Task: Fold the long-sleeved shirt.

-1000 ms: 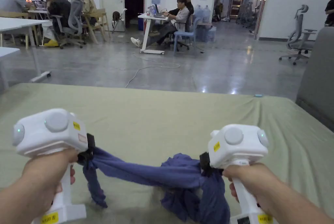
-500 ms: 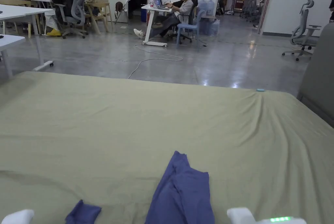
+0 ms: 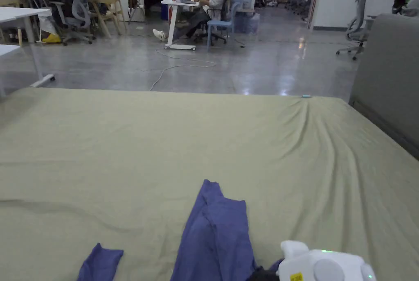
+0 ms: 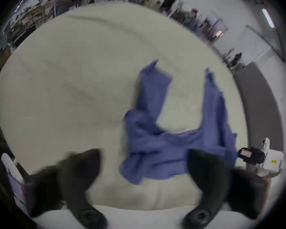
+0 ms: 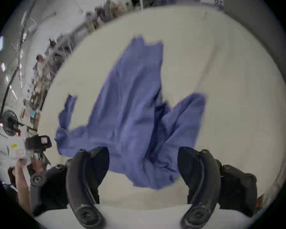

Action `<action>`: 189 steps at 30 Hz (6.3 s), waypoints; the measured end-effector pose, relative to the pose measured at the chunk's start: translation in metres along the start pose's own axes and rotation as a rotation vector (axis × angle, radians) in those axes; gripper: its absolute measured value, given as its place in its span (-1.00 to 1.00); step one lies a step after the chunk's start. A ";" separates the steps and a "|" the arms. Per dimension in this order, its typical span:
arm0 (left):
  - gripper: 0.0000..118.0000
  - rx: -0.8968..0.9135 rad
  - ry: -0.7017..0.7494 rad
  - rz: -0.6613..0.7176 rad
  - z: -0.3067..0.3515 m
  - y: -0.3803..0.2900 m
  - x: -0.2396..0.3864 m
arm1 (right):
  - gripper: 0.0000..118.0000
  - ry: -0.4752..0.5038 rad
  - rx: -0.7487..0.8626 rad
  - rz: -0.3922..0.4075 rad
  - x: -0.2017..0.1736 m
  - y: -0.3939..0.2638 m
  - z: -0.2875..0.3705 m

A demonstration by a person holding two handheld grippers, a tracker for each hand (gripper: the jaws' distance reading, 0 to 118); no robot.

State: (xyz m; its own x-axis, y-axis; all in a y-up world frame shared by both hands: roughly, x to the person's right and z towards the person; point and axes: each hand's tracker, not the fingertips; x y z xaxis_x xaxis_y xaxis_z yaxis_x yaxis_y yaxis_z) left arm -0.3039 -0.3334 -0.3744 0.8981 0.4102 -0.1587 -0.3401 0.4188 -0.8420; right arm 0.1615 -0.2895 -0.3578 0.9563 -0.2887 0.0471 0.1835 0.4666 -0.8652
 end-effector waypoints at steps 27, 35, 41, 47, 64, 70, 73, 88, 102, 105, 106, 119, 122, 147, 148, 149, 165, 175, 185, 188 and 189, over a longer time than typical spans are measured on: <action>0.99 -0.044 -0.059 -0.261 -0.159 0.118 0.259 | -1.00 0.050 0.029 -0.031 -0.011 -0.124 0.064; -0.35 -0.230 0.009 -0.286 -0.262 0.093 0.244 | -1.00 0.047 -0.018 -0.014 0.003 -0.100 0.038; -0.94 -0.240 -0.060 -0.273 -0.246 0.095 0.245 | -1.00 0.011 -0.015 0.002 0.014 -0.069 0.017; -0.94 -0.135 -0.128 -0.259 -0.189 0.115 0.236 | 0.95 -0.047 -0.032 0.067 0.032 -0.048 -0.029; -0.94 0.213 -0.363 -0.005 0.031 0.158 0.187 | -0.53 0.066 0.380 0.037 0.001 0.051 0.115; -0.94 0.383 -0.423 0.020 0.133 0.229 0.227 | -0.53 0.137 0.418 0.011 -0.034 0.195 0.198; -0.94 0.427 -0.439 0.022 0.172 0.276 0.253 | -0.53 0.082 0.427 0.043 -0.061 0.262 0.228; -0.94 0.570 -0.274 -0.104 0.200 0.408 0.346 | -0.53 -0.059 0.482 0.055 -0.120 0.441 0.248; -0.94 0.205 -0.084 -0.113 -0.062 0.315 0.249 | -0.53 -0.095 0.159 0.035 -0.013 0.333 -0.026; -0.95 0.065 -0.041 -0.021 -0.126 0.258 0.207 | -0.53 -0.128 0.015 0.029 0.009 0.284 -0.096; -0.95 0.005 -0.028 0.003 -0.144 0.240 0.196 | -0.53 -0.138 -0.028 0.020 0.014 0.266 -0.112; -0.95 -0.075 -0.069 -0.120 -0.089 0.110 0.120 | -0.53 -0.033 -0.077 0.128 0.032 0.097 -0.062; -0.95 -0.081 -0.076 -0.110 -0.064 0.067 0.100 | -0.53 -0.025 -0.089 0.150 0.026 0.052 -0.041; 0.98 0.042 -0.001 -0.155 0.052 -0.055 0.042 | 0.54 -0.147 0.022 0.018 0.007 -0.084 0.075; 0.95 -0.028 0.024 -0.184 0.055 -0.064 0.041 | 0.54 -0.139 0.013 0.012 0.003 -0.096 0.079; 0.78 -0.064 0.013 -0.192 0.057 -0.075 0.037 | 0.53 -0.103 -0.015 -0.011 0.000 -0.107 0.080; 0.99 0.093 0.095 -0.216 -0.070 0.063 0.100 | -1.00 0.037 -0.053 -0.040 -0.020 -0.144 0.076; -0.05 0.005 0.270 -0.466 -0.159 0.057 0.107 | -1.00 -0.062 -0.070 -0.055 0.012 -0.113 0.067; -1.00 -0.016 0.018 -0.308 -0.078 0.052 0.115 | 0.95 -0.092 -0.006 0.034 0.017 0.015 -0.017; -1.00 -0.020 0.024 -0.307 -0.077 0.056 0.113 | 0.91 -0.040 -0.121 0.045 0.008 0.027 -0.064; -1.00 -0.018 0.021 -0.300 -0.079 0.059 0.110 | 0.67 -0.080 -0.159 0.044 0.011 0.025 -0.078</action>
State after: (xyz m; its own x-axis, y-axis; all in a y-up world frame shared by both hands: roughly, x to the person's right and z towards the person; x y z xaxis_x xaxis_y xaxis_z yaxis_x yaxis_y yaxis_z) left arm -0.2032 -0.3274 -0.4825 0.9634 0.2533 0.0875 -0.0543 0.5042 -0.8619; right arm 0.1586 -0.3459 -0.4176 0.9788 -0.2003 0.0420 0.1092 0.3376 -0.9349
